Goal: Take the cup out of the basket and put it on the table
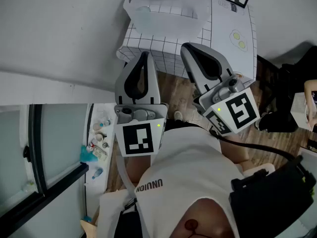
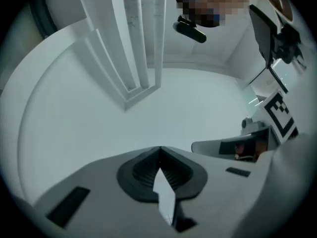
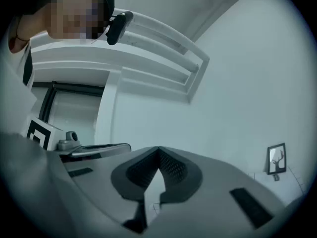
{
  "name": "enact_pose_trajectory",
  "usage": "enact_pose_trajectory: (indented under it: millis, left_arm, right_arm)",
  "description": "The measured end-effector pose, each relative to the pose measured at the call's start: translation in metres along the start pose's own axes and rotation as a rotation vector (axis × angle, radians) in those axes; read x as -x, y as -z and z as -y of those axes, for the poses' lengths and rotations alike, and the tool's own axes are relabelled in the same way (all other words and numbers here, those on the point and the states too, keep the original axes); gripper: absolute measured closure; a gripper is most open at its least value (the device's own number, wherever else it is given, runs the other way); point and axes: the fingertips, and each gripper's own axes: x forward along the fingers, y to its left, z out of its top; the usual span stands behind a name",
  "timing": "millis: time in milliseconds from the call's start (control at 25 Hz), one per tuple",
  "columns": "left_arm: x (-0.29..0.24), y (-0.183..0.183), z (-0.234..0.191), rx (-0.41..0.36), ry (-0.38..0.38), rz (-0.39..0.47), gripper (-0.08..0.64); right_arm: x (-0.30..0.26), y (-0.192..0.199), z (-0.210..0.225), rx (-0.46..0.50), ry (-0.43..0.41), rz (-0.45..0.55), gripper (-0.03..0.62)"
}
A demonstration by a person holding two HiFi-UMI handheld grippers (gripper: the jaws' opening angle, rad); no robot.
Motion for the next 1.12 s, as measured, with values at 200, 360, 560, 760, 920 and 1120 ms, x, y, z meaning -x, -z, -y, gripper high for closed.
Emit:
enact_pose_trajectory:
  millis: [200, 360, 560, 760, 920, 1120]
  left_arm:
    - [-0.002, 0.001, -0.002, 0.0, -0.002, 0.006, 0.548]
    - [-0.001, 0.0, -0.004, -0.001, -0.004, 0.01, 0.548]
    - [-0.003, -0.001, -0.006, 0.002, -0.001, 0.01, 0.548]
    - [-0.001, -0.001, -0.009, 0.006, -0.003, 0.008, 0.548]
    - [0.001, 0.0, -0.017, 0.009, -0.018, -0.001, 0.548]
    - [0.008, 0.003, -0.036, 0.007, -0.033, -0.013, 0.548]
  right_arm:
    - [-0.003, 0.001, 0.001, 0.0, -0.002, -0.001, 0.575]
    - [-0.004, 0.001, 0.0, -0.001, 0.001, -0.003, 0.575]
    - [-0.007, 0.0, -0.001, -0.004, 0.0, -0.002, 0.575]
    - [-0.009, 0.0, -0.001, -0.025, -0.003, 0.005, 0.574]
    - [-0.014, 0.001, -0.002, -0.048, -0.003, 0.008, 0.574]
    - [-0.027, 0.005, -0.008, -0.055, 0.005, -0.001, 0.574]
